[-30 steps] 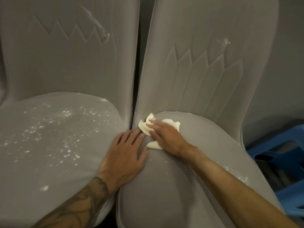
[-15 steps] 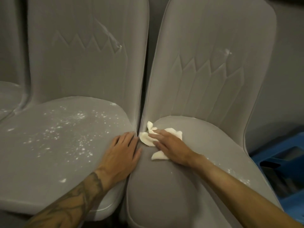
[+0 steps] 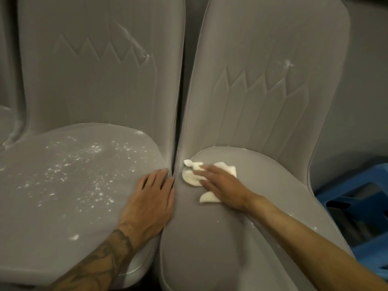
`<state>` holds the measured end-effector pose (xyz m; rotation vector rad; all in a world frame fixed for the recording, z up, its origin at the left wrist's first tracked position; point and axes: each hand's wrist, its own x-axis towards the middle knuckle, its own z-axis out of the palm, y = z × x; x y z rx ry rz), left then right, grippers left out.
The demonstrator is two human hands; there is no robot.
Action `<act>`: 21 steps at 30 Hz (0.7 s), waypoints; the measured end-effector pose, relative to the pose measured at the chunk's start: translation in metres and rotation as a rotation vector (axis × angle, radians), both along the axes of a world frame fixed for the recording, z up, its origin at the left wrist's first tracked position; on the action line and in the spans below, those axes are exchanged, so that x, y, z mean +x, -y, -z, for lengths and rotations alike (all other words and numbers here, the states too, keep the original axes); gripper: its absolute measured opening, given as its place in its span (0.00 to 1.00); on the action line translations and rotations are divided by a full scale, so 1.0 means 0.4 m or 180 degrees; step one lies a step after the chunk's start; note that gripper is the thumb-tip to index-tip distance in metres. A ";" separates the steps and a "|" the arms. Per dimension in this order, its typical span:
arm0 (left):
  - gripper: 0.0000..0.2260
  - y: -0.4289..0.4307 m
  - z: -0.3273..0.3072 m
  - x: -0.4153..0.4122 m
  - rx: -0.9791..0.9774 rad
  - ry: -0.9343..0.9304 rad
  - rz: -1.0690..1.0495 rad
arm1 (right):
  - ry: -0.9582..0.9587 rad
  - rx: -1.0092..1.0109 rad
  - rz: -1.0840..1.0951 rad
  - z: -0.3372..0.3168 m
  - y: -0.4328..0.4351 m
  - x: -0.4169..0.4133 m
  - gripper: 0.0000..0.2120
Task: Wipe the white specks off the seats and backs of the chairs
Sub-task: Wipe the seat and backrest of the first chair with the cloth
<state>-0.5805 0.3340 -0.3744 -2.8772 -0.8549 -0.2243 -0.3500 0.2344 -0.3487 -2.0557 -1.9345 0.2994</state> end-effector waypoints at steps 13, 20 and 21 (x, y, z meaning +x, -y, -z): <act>0.25 0.006 -0.011 -0.002 -0.0011 0.0102 -0.0042 | 0.0101 0.0116 0.0435 -0.001 0.032 -0.009 0.19; 0.21 0.003 -0.003 0.001 -0.0132 0.0342 -0.0018 | 0.0064 0.0304 0.0098 0.030 -0.012 -0.162 0.20; 0.22 0.002 -0.001 0.001 -0.0148 0.0384 -0.0013 | 0.0048 0.0283 -0.0038 0.032 0.010 -0.160 0.20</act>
